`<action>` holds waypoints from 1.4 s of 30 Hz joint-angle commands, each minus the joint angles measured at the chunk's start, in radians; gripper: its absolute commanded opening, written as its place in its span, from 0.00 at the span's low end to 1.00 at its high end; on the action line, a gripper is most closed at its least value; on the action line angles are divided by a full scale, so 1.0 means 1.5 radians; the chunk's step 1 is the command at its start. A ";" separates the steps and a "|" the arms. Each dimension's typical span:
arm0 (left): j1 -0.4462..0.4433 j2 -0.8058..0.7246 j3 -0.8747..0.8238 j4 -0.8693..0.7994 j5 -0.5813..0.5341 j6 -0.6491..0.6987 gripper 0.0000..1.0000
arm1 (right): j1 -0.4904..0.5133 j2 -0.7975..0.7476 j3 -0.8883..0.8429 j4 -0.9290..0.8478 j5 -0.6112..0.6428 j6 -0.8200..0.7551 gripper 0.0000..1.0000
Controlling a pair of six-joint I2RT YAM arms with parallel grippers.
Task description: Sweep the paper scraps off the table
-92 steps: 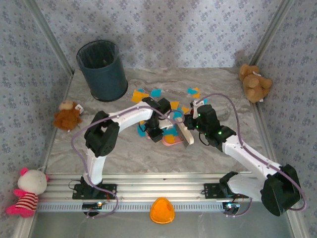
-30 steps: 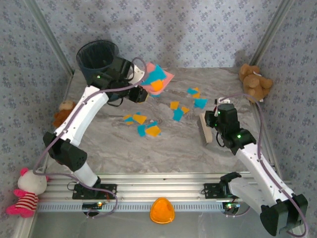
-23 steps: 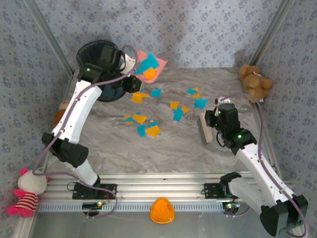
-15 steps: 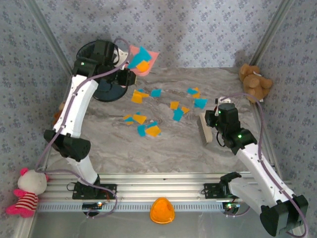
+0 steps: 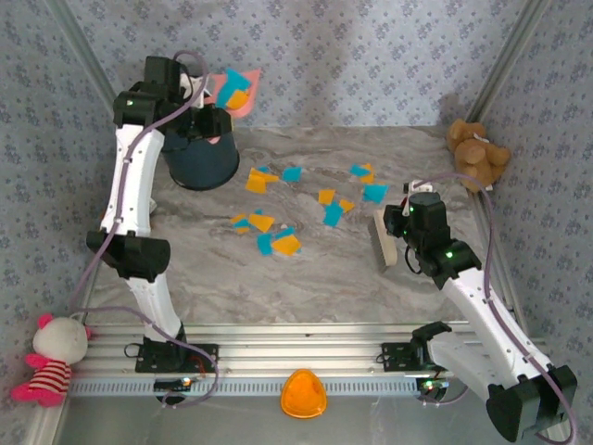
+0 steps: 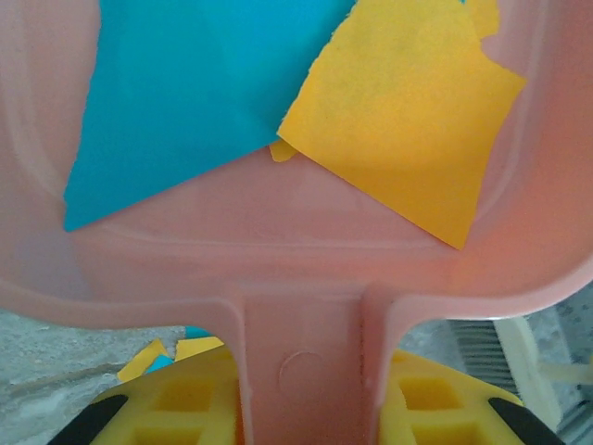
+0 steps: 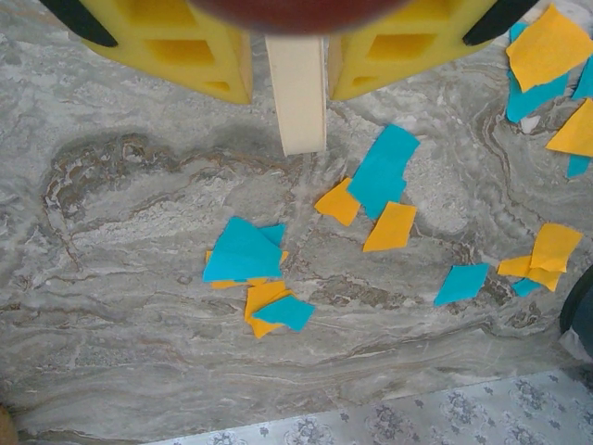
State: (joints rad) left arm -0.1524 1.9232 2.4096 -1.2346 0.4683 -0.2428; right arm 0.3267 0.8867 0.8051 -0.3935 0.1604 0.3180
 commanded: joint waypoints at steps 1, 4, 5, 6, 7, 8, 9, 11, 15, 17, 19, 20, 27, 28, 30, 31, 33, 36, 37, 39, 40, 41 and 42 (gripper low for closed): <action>0.027 0.006 0.024 0.015 0.080 -0.052 0.00 | -0.004 -0.017 0.014 0.009 0.000 0.017 0.00; 0.044 0.011 0.031 0.025 0.107 -0.075 0.00 | -0.004 -0.021 0.009 0.008 0.000 0.020 0.00; 0.051 0.011 0.030 0.033 0.118 -0.085 0.00 | -0.004 -0.023 0.007 0.008 0.001 0.021 0.00; 0.056 0.010 0.026 0.043 0.127 -0.099 0.00 | -0.004 -0.024 0.006 0.006 0.001 0.021 0.00; 0.061 0.011 0.024 0.048 0.134 -0.107 0.00 | -0.005 -0.026 0.006 0.004 0.001 0.022 0.00; 0.064 0.014 0.025 0.054 0.143 -0.116 0.00 | -0.005 -0.028 0.006 0.003 0.001 0.022 0.00; 0.069 0.016 0.025 0.061 0.151 -0.126 0.00 | -0.005 -0.030 0.005 0.003 0.001 0.023 0.00; 0.075 0.023 0.030 0.071 0.160 -0.139 0.00 | -0.004 -0.034 0.005 0.001 0.002 0.023 0.00; 0.086 0.041 0.041 0.075 0.163 -0.151 0.00 | -0.005 -0.039 0.002 -0.003 0.000 0.024 0.00; 0.091 0.051 0.045 0.079 0.167 -0.159 0.00 | -0.004 -0.040 0.001 -0.005 0.000 0.025 0.00; 0.096 0.059 0.048 0.080 0.167 -0.164 0.00 | -0.005 -0.043 0.001 -0.007 0.000 0.026 0.00; 0.097 0.062 0.048 0.083 0.166 -0.164 0.00 | -0.004 -0.045 0.000 -0.008 0.000 0.026 0.00; 0.113 0.088 0.051 0.111 0.180 -0.206 0.00 | -0.004 -0.054 0.000 -0.020 -0.001 0.027 0.00; 0.114 0.090 0.051 0.114 0.180 -0.212 0.00 | -0.004 -0.055 -0.001 -0.021 -0.001 0.027 0.00; 0.117 0.093 0.049 0.123 0.175 -0.227 0.00 | -0.004 -0.058 -0.002 -0.024 -0.001 0.027 0.00; 0.119 0.095 0.047 0.131 0.175 -0.240 0.00 | -0.005 -0.058 -0.002 -0.026 -0.001 0.027 0.00; 0.125 0.099 0.038 0.150 0.185 -0.268 0.00 | -0.004 -0.059 -0.003 -0.028 -0.002 0.027 0.00; 0.128 0.101 0.022 0.182 0.201 -0.308 0.00 | -0.004 -0.061 -0.003 -0.030 -0.002 0.028 0.00; 0.128 0.101 0.016 0.191 0.203 -0.319 0.00 | -0.004 -0.062 -0.005 -0.030 -0.002 0.027 0.00; 0.130 0.101 0.010 0.206 0.207 -0.336 0.00 | -0.005 -0.063 -0.007 -0.029 -0.004 0.028 0.00; 0.130 0.101 0.004 0.213 0.207 -0.347 0.00 | -0.004 -0.062 -0.008 -0.030 -0.003 0.028 0.00; 0.133 0.100 -0.003 0.224 0.209 -0.357 0.00 | -0.004 -0.063 -0.007 -0.032 -0.004 0.028 0.00; 0.134 0.097 -0.015 0.240 0.216 -0.372 0.00 | -0.004 -0.063 -0.009 -0.032 -0.005 0.028 0.00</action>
State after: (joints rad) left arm 0.0395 2.0708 2.4123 -0.9592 0.7494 -0.7235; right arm 0.3248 0.8093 0.7990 -0.4400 0.1600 0.3378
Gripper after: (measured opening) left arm 0.265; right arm 0.270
